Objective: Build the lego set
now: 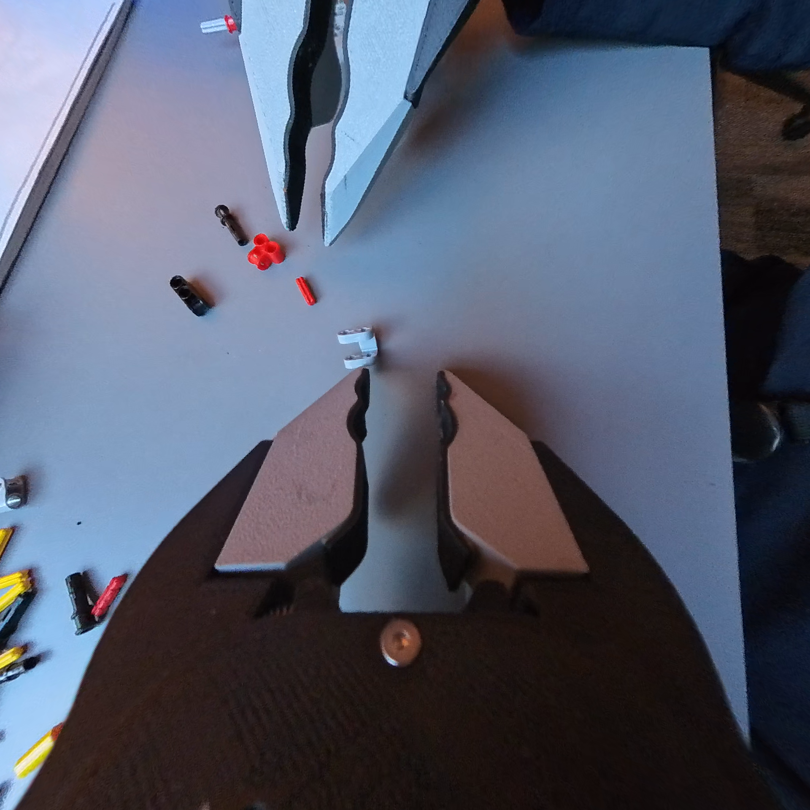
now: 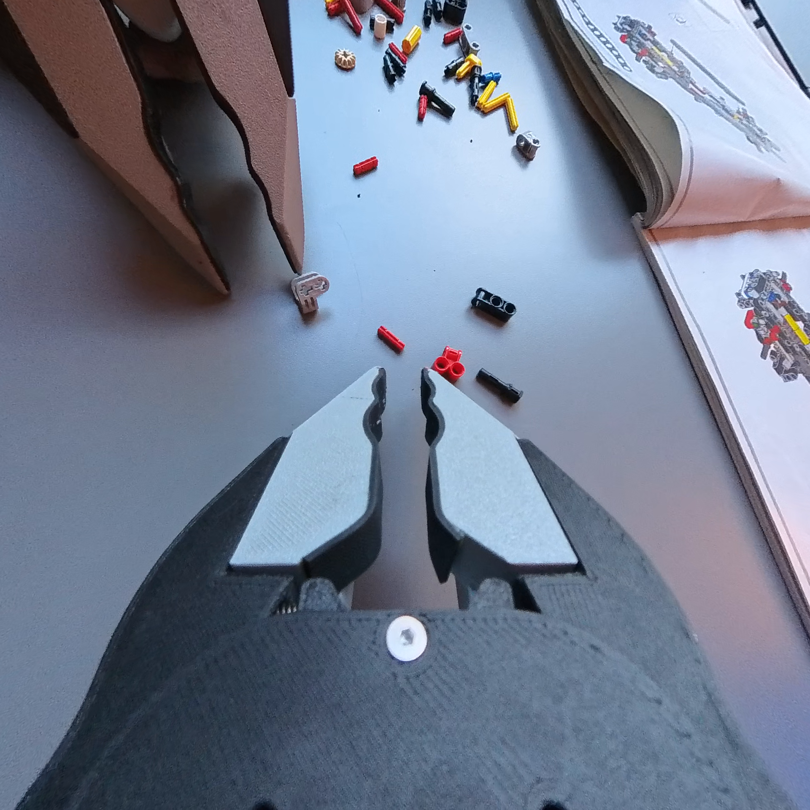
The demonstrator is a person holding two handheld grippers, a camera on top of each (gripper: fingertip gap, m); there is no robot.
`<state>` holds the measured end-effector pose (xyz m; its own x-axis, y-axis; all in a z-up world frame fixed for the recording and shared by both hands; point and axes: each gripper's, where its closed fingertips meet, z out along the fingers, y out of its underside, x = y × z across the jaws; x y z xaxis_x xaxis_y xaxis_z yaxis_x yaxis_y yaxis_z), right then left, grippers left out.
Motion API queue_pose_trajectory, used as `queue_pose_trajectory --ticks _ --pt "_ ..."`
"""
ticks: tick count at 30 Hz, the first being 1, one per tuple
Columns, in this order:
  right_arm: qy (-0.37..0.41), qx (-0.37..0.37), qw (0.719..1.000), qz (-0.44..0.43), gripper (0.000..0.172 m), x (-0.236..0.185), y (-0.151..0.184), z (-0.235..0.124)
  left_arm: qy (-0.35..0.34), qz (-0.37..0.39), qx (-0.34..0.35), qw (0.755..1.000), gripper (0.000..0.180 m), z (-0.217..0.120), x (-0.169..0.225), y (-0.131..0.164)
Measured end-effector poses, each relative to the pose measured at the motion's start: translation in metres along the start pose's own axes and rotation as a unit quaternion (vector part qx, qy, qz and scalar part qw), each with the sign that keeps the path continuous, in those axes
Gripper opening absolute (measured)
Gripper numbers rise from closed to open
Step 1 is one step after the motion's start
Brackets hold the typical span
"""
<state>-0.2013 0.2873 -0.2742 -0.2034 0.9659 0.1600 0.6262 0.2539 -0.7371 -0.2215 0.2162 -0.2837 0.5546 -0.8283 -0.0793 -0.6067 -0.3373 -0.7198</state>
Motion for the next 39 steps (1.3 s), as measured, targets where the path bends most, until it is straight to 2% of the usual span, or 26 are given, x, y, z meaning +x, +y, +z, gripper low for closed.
queue_pose_trajectory --ticks 5,14,18,26,32,35,36,39 --pt "0.000 0.001 1.000 0.016 0.013 0.003 0.001 0.000 -0.011 -0.003 0.002 1.000 0.031 -0.007 -0.002 0.002" --pt "-0.014 0.004 1.000 0.028 0.012 0.000 0.000 0.000 -0.056 -0.010 -0.002 0.998 0.025 -0.018 -0.038 0.000" --pt "-0.070 0.036 0.996 0.032 0.016 -0.023 -0.018 0.003 -0.031 -0.012 0.002 0.999 0.024 -0.010 -0.040 -0.005" --pt "-0.107 0.022 0.994 0.015 0.017 -0.048 -0.025 0.017 0.008 0.023 -0.024 0.999 0.018 0.002 -0.023 -0.002" --pt "-0.102 -0.001 0.995 0.015 0.013 -0.050 -0.021 0.027 0.021 0.035 -0.022 0.999 0.011 0.008 -0.014 -0.005" --pt "-0.097 0.001 0.995 0.005 0.012 -0.049 -0.022 0.026 0.016 0.038 -0.020 0.999 0.012 0.008 -0.014 -0.005" --pt "-0.095 0.003 0.995 -0.004 0.007 -0.049 -0.022 0.025 0.012 0.040 -0.018 0.999 0.013 0.008 -0.014 -0.005" --pt "-0.082 0.018 0.996 -0.035 0.006 -0.049 -0.027 0.019 0.042 0.021 -0.009 0.999 0.021 0.007 -0.009 -0.005"
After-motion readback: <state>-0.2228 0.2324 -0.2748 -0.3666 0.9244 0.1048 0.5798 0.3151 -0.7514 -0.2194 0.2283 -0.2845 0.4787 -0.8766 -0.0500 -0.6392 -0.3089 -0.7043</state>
